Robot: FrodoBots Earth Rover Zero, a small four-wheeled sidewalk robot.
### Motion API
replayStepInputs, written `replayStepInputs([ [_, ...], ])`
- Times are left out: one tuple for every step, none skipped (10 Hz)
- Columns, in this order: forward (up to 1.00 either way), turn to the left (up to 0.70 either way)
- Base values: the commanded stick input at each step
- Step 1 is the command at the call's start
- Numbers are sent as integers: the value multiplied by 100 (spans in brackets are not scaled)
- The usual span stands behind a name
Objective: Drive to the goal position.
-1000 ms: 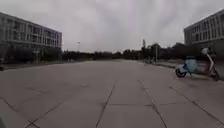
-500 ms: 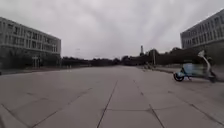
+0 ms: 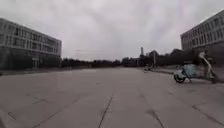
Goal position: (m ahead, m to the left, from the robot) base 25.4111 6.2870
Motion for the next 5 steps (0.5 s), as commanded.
replayStepInputs([
  [100, 0],
  [100, 0],
  [100, 0],
  [100, 0],
  [100, 0],
])
